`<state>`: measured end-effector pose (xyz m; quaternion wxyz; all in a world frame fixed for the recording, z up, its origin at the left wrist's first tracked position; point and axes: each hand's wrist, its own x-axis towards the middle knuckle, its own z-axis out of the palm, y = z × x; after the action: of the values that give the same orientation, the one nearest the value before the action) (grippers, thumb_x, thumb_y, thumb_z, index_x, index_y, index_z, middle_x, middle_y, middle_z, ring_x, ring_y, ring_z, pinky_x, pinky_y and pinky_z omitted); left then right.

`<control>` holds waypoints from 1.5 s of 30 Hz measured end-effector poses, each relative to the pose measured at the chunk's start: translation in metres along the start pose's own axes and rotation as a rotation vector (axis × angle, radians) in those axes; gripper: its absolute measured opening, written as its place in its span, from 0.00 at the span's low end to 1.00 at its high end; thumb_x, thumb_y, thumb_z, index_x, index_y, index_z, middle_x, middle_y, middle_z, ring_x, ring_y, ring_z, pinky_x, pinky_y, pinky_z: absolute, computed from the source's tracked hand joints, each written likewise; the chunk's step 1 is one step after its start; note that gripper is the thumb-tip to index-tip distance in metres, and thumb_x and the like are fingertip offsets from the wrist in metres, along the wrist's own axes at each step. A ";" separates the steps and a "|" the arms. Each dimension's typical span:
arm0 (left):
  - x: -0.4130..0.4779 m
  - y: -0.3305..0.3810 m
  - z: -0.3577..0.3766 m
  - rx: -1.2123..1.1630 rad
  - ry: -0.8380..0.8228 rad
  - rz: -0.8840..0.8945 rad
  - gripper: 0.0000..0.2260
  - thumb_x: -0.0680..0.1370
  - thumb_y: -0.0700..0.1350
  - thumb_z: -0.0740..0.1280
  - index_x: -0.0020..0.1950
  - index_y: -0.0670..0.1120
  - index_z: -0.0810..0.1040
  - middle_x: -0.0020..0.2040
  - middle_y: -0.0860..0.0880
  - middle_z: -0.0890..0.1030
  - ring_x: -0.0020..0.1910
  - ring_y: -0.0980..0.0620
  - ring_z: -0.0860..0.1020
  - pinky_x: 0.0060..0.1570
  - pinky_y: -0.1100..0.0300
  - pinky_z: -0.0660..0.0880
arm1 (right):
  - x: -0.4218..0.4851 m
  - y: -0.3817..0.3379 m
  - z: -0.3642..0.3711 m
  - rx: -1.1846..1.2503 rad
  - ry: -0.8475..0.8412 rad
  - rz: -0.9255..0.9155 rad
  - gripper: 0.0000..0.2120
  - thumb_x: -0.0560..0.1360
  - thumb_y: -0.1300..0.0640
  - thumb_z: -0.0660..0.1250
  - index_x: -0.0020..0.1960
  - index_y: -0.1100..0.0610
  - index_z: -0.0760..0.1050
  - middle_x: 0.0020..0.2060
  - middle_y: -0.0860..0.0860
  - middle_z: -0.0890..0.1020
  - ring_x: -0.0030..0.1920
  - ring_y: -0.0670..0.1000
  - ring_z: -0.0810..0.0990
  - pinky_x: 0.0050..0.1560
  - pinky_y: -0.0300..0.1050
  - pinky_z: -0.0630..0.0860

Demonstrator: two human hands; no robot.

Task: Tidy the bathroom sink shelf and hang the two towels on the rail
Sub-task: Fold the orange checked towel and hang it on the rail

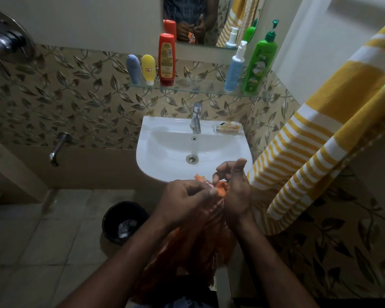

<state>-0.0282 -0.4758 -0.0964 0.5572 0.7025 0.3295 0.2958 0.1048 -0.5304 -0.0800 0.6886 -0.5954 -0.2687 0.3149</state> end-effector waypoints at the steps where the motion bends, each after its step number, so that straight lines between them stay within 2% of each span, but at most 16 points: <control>1: -0.001 -0.001 0.002 0.023 -0.020 0.024 0.15 0.73 0.59 0.74 0.49 0.49 0.90 0.44 0.54 0.89 0.47 0.55 0.87 0.52 0.51 0.83 | 0.001 0.001 0.000 0.024 0.000 0.013 0.40 0.67 0.21 0.55 0.47 0.60 0.74 0.32 0.55 0.77 0.30 0.51 0.75 0.34 0.43 0.74; 5: -0.002 -0.008 0.006 0.064 -0.016 0.094 0.12 0.72 0.56 0.78 0.48 0.50 0.90 0.43 0.56 0.89 0.44 0.56 0.87 0.50 0.50 0.84 | 0.004 0.005 -0.001 0.040 0.040 0.049 0.37 0.68 0.21 0.57 0.43 0.57 0.73 0.30 0.54 0.74 0.30 0.50 0.73 0.36 0.46 0.75; 8: -0.002 -0.010 0.012 0.080 0.066 0.114 0.08 0.72 0.53 0.78 0.46 0.51 0.89 0.40 0.55 0.88 0.41 0.55 0.87 0.45 0.47 0.83 | 0.006 0.004 -0.004 -0.070 0.022 0.041 0.31 0.74 0.25 0.61 0.44 0.55 0.74 0.30 0.50 0.75 0.32 0.51 0.74 0.36 0.49 0.74; 11: 0.000 -0.011 0.009 0.070 0.088 0.126 0.03 0.74 0.49 0.75 0.44 0.51 0.87 0.40 0.53 0.87 0.41 0.52 0.86 0.44 0.46 0.83 | 0.010 0.003 -0.018 -0.231 -0.134 -0.018 0.19 0.71 0.36 0.75 0.46 0.51 0.77 0.34 0.48 0.78 0.37 0.52 0.77 0.41 0.57 0.77; 13: 0.002 -0.012 0.002 0.087 0.079 0.145 0.04 0.75 0.50 0.74 0.44 0.51 0.85 0.39 0.52 0.86 0.40 0.51 0.85 0.44 0.47 0.82 | 0.012 0.002 -0.034 -0.268 -0.327 0.023 0.17 0.68 0.47 0.80 0.51 0.53 0.80 0.38 0.52 0.82 0.40 0.55 0.80 0.44 0.56 0.79; 16: 0.004 -0.015 -0.010 0.126 0.062 0.153 0.07 0.75 0.53 0.74 0.43 0.50 0.84 0.38 0.53 0.85 0.39 0.52 0.84 0.42 0.52 0.80 | 0.015 0.004 -0.055 -0.276 -0.422 0.060 0.10 0.70 0.58 0.81 0.48 0.58 0.83 0.43 0.61 0.85 0.44 0.58 0.83 0.51 0.60 0.80; 18: 0.005 -0.015 -0.013 0.138 0.046 0.150 0.05 0.74 0.52 0.74 0.43 0.52 0.84 0.38 0.54 0.84 0.39 0.53 0.83 0.41 0.50 0.81 | 0.017 0.006 -0.059 -0.229 -0.391 0.069 0.08 0.72 0.64 0.80 0.46 0.57 0.82 0.42 0.59 0.83 0.45 0.57 0.82 0.51 0.56 0.79; 22: 0.004 -0.013 -0.012 0.123 -0.005 0.126 0.03 0.75 0.50 0.74 0.42 0.55 0.82 0.38 0.55 0.83 0.39 0.55 0.82 0.41 0.50 0.79 | 0.014 0.008 -0.057 -0.110 -0.373 0.076 0.12 0.74 0.71 0.75 0.47 0.54 0.81 0.43 0.56 0.82 0.45 0.57 0.82 0.48 0.51 0.81; 26: 0.005 -0.013 -0.013 0.143 0.009 0.114 0.04 0.75 0.51 0.74 0.41 0.56 0.81 0.37 0.57 0.82 0.38 0.57 0.80 0.40 0.54 0.77 | 0.014 0.006 -0.051 -0.025 -0.343 0.088 0.16 0.74 0.73 0.73 0.53 0.54 0.82 0.44 0.54 0.84 0.47 0.55 0.84 0.48 0.47 0.83; 28: 0.006 -0.012 -0.013 0.155 0.014 0.110 0.04 0.75 0.50 0.73 0.41 0.56 0.81 0.37 0.57 0.82 0.37 0.57 0.80 0.40 0.55 0.77 | 0.015 0.005 -0.048 -0.055 -0.372 0.147 0.15 0.75 0.72 0.73 0.58 0.58 0.82 0.43 0.56 0.85 0.45 0.53 0.85 0.46 0.45 0.83; 32: 0.004 -0.013 -0.010 0.136 -0.007 0.097 0.04 0.76 0.48 0.74 0.42 0.56 0.83 0.39 0.56 0.85 0.39 0.56 0.83 0.44 0.52 0.80 | 0.013 0.007 -0.047 -0.108 -0.365 0.129 0.05 0.76 0.71 0.72 0.50 0.64 0.81 0.41 0.61 0.84 0.40 0.56 0.83 0.42 0.47 0.82; 35: 0.004 -0.016 -0.010 -0.044 0.036 0.005 0.03 0.77 0.45 0.74 0.46 0.51 0.88 0.43 0.50 0.88 0.44 0.52 0.86 0.52 0.53 0.82 | 0.016 0.005 -0.044 -0.081 -0.283 0.083 0.09 0.78 0.71 0.70 0.47 0.58 0.79 0.37 0.54 0.81 0.34 0.49 0.78 0.36 0.42 0.77; 38: 0.002 -0.020 -0.010 -0.119 0.110 -0.082 0.05 0.77 0.45 0.73 0.47 0.48 0.89 0.44 0.46 0.88 0.45 0.48 0.86 0.47 0.53 0.83 | 0.015 0.003 -0.038 -0.090 -0.311 0.068 0.08 0.77 0.72 0.71 0.47 0.60 0.78 0.38 0.54 0.82 0.35 0.49 0.80 0.36 0.40 0.78; 41: 0.000 -0.020 -0.007 -0.166 0.145 -0.154 0.06 0.81 0.37 0.71 0.50 0.44 0.87 0.45 0.43 0.88 0.43 0.49 0.87 0.40 0.59 0.81 | 0.010 0.000 -0.032 -0.111 -0.330 0.049 0.06 0.76 0.73 0.72 0.49 0.65 0.78 0.41 0.62 0.84 0.40 0.56 0.82 0.39 0.44 0.82; 43: 0.001 -0.016 -0.007 -0.255 0.197 -0.212 0.09 0.81 0.34 0.69 0.56 0.44 0.85 0.49 0.42 0.88 0.45 0.46 0.88 0.40 0.55 0.83 | 0.007 -0.003 -0.028 -0.135 -0.354 0.021 0.06 0.76 0.73 0.72 0.50 0.67 0.78 0.43 0.67 0.83 0.40 0.59 0.81 0.39 0.45 0.81; 45: 0.003 -0.011 -0.008 -0.345 0.274 -0.259 0.12 0.81 0.32 0.69 0.61 0.46 0.82 0.49 0.42 0.89 0.44 0.45 0.88 0.38 0.53 0.83 | 0.005 -0.006 -0.026 -0.170 -0.407 -0.002 0.06 0.76 0.73 0.73 0.50 0.67 0.77 0.44 0.67 0.83 0.41 0.57 0.83 0.40 0.45 0.82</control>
<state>-0.0338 -0.4668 -0.1050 0.6523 0.5023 0.4337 0.3660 0.1278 -0.5438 -0.0782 0.5677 -0.5754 -0.4283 0.4039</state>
